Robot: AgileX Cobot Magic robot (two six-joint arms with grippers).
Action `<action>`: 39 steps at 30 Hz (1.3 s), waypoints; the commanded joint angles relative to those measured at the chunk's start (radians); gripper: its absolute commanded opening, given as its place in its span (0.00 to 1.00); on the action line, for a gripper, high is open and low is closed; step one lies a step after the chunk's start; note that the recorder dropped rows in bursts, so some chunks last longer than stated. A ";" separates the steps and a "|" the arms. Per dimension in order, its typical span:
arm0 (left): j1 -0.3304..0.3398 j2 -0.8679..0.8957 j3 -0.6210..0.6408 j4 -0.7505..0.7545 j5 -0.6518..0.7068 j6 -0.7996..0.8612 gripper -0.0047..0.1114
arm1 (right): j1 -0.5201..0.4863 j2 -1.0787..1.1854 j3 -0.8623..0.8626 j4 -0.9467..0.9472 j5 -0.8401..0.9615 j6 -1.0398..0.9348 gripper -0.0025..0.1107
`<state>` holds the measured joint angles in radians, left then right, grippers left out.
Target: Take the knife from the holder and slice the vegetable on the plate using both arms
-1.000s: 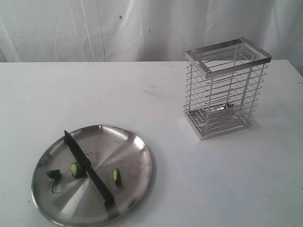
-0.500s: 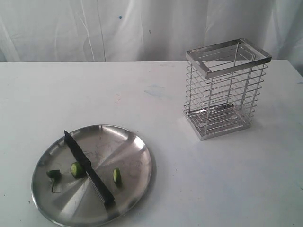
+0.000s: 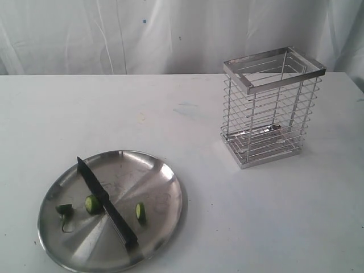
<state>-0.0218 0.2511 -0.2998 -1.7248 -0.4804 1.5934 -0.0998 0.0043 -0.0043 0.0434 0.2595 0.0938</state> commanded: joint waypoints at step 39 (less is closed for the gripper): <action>0.111 -0.251 0.300 1.866 0.820 -1.799 0.04 | -0.008 -0.004 0.004 -0.009 0.155 0.048 0.02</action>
<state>0.0836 0.0077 -0.0019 0.1465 0.3182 -0.2452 -0.0998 0.0043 0.0014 0.0413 0.4161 0.1386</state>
